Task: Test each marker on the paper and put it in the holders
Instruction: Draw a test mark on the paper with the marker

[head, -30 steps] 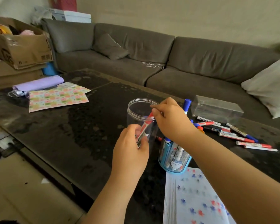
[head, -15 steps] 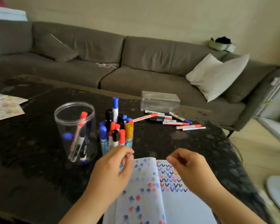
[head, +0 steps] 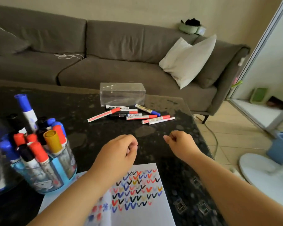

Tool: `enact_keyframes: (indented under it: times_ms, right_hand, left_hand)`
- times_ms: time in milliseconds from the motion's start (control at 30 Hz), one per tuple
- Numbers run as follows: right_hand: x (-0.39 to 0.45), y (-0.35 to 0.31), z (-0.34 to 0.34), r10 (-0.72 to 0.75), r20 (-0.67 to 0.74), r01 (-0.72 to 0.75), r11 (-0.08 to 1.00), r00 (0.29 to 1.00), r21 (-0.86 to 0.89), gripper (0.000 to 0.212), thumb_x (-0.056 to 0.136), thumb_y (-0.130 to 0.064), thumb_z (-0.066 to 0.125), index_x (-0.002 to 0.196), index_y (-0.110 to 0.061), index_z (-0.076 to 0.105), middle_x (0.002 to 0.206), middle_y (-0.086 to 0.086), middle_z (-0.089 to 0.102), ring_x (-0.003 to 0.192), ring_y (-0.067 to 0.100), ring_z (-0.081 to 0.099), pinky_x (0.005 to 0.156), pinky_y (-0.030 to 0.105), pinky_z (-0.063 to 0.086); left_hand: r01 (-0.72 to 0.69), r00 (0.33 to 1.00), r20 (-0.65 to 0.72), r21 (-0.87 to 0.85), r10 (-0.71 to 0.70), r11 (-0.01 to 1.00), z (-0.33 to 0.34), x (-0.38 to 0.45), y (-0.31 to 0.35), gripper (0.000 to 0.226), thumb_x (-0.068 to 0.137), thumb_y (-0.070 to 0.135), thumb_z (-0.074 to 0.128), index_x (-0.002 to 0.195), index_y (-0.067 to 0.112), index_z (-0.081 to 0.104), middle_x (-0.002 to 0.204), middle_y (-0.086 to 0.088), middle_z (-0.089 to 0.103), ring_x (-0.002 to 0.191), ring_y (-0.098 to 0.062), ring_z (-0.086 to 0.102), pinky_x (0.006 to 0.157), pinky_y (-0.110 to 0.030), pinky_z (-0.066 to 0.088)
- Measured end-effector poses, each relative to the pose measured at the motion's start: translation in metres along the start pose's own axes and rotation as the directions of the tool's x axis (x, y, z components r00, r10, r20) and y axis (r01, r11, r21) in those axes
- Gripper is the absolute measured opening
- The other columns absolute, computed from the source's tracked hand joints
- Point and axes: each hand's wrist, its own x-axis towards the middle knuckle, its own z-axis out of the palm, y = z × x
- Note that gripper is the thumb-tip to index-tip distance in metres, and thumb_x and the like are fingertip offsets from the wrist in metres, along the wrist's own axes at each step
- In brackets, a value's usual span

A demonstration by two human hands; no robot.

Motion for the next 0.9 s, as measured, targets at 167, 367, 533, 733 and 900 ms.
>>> enact_keyframes:
  times_ms: [167,367,533,733,900]
  right_hand:
    - [0.075,0.011,0.008,-0.113,-0.123,0.086,0.976,0.986,-0.201,0.03,0.098,-0.021,0.046,0.125,-0.013,0.053,0.123,0.007,0.054,0.11,0.022,0.051,0.094,0.033,0.042]
    - [0.129,0.019,0.023,-0.197,-0.06,0.158,0.906,0.979,-0.392,0.041,0.094,-0.008,0.045,0.133,-0.021,0.044,0.134,0.004,0.045,0.125,0.025,0.037,0.102,0.039,0.037]
    - [0.137,0.024,0.023,-0.253,0.027,0.224,0.797,0.967,-0.561,0.032,0.096,-0.018,0.046,0.127,-0.026,0.046,0.131,0.003,0.041,0.122,0.026,0.035,0.101,0.04,0.032]
    - [0.098,0.012,0.01,-0.247,0.175,0.302,0.724,0.953,-0.62,0.02,0.097,-0.028,0.045,0.116,-0.026,0.047,0.125,0.001,0.047,0.118,0.025,0.039,0.1,0.041,0.029]
    - [-0.003,-0.007,-0.004,-0.303,0.18,0.341,0.908,0.936,-0.243,0.009,0.092,-0.036,0.055,0.101,-0.034,0.057,0.092,-0.01,0.064,0.083,0.01,0.061,0.076,0.029,0.052]
  left_hand:
    - [0.008,0.999,0.036,0.023,-0.009,1.0,0.028,0.038,-0.015,0.015,0.094,0.027,0.049,0.107,0.033,0.054,0.096,0.018,0.05,0.088,0.0,0.052,0.072,-0.011,0.042]
    - [0.029,0.999,0.043,0.019,-0.03,0.999,0.047,0.051,-0.033,0.015,0.094,0.027,0.049,0.105,0.036,0.052,0.093,0.02,0.049,0.086,0.003,0.053,0.07,-0.009,0.043]
    - [0.06,0.997,0.053,-0.016,-0.059,0.998,0.051,0.049,-0.04,0.015,0.093,0.027,0.051,0.104,0.037,0.053,0.093,0.024,0.049,0.087,0.006,0.052,0.069,-0.005,0.041]
    - [0.067,0.997,0.043,-0.01,-0.066,0.998,0.038,0.04,-0.036,0.015,0.093,0.027,0.05,0.105,0.035,0.055,0.097,0.022,0.05,0.088,0.005,0.053,0.069,-0.006,0.041]
    - [0.029,0.997,0.067,0.018,-0.03,0.999,0.014,0.014,-0.018,0.016,0.094,0.028,0.049,0.108,0.033,0.055,0.099,0.022,0.049,0.091,0.003,0.052,0.072,-0.007,0.042]
